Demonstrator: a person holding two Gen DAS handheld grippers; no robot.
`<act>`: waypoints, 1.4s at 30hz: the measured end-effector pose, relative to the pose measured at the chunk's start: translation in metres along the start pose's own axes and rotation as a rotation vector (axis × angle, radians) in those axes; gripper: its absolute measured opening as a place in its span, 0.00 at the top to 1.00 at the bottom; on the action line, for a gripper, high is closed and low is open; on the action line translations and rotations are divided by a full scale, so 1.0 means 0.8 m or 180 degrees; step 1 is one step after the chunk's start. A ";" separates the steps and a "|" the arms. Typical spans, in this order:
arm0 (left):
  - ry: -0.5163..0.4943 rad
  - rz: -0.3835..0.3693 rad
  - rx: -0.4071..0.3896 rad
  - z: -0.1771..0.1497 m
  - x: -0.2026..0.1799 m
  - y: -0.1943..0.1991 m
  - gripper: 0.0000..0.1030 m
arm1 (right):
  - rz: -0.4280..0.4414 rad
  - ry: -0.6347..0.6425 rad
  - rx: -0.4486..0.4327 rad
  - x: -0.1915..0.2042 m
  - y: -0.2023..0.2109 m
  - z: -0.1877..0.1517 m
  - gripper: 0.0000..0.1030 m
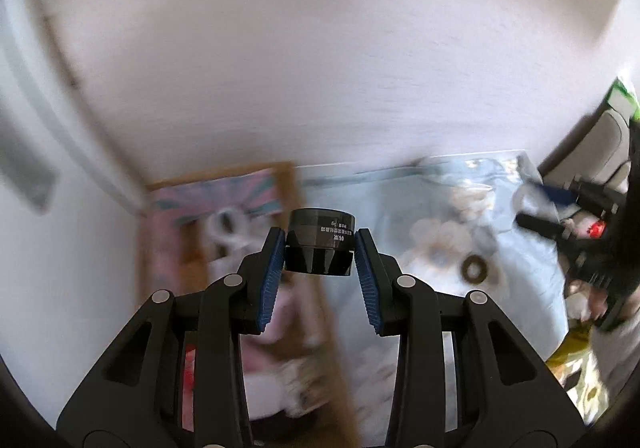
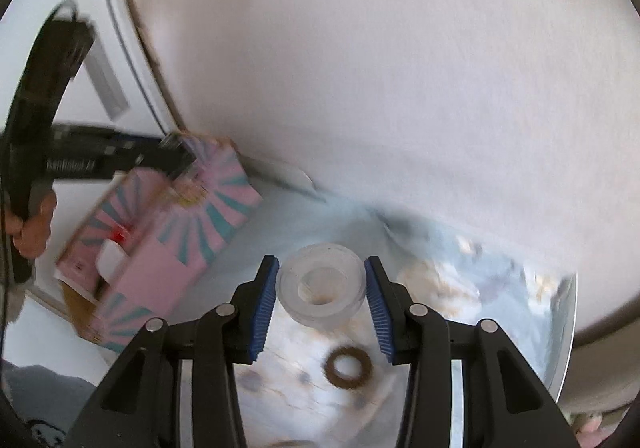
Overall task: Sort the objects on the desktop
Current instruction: 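Carry the black cap and clear ring over the cardboard box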
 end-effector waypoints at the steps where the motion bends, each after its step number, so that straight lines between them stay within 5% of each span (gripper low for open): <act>1: 0.0019 0.0100 -0.0051 -0.006 0.019 0.020 0.68 | 0.0021 0.0049 -0.0039 0.006 0.007 0.010 0.61; 5: 0.0083 0.0313 -0.0078 -0.029 0.075 0.053 0.68 | 0.0220 0.0254 -0.0227 0.049 0.013 0.076 0.61; 9: 0.0244 0.0303 0.0048 -0.073 0.086 0.025 0.68 | 0.0468 0.0472 -0.0324 0.110 0.008 0.115 0.61; 16: 0.0287 0.0304 0.0288 -0.128 0.080 -0.048 0.68 | 0.0923 0.0658 -0.0061 0.209 -0.079 0.131 0.61; 24: 0.0415 0.0206 0.0265 -0.137 0.098 -0.040 0.67 | 0.1000 0.0542 0.0234 0.234 -0.136 0.134 0.61; 25: 0.0450 0.0175 0.0266 -0.132 0.102 -0.034 0.63 | 0.0957 0.0532 0.0257 0.233 -0.139 0.135 0.61; 27: 0.0489 0.0153 0.0229 -0.135 0.096 -0.037 0.24 | 0.0929 0.0425 0.0341 0.226 -0.147 0.139 0.57; 29: 0.0503 0.0208 0.0135 -0.130 0.096 -0.031 0.02 | 0.0938 0.0265 0.0396 0.219 -0.152 0.144 0.36; 31: 0.0467 0.0314 0.0022 -0.124 0.096 -0.021 0.02 | 0.0968 0.0132 0.0338 0.214 -0.150 0.150 0.29; 36: 0.0507 0.0592 -0.0241 -0.113 0.115 0.007 0.01 | 0.0855 -0.0056 0.0092 0.186 -0.112 0.165 0.28; 42: 0.0482 0.0890 -0.0157 -0.103 0.133 0.010 0.01 | 0.0719 -0.0140 -0.0030 0.161 -0.085 0.160 0.25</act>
Point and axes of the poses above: each gripper's, at about its wrist camera, not at the fingertips, and y roughly against the way its jaws point, x to its left, z to its top, the point moved 7 cm from there along -y, roughly the way its jaws point, and after that the axes turned 10 degrees about y, right-handed, at the moved point
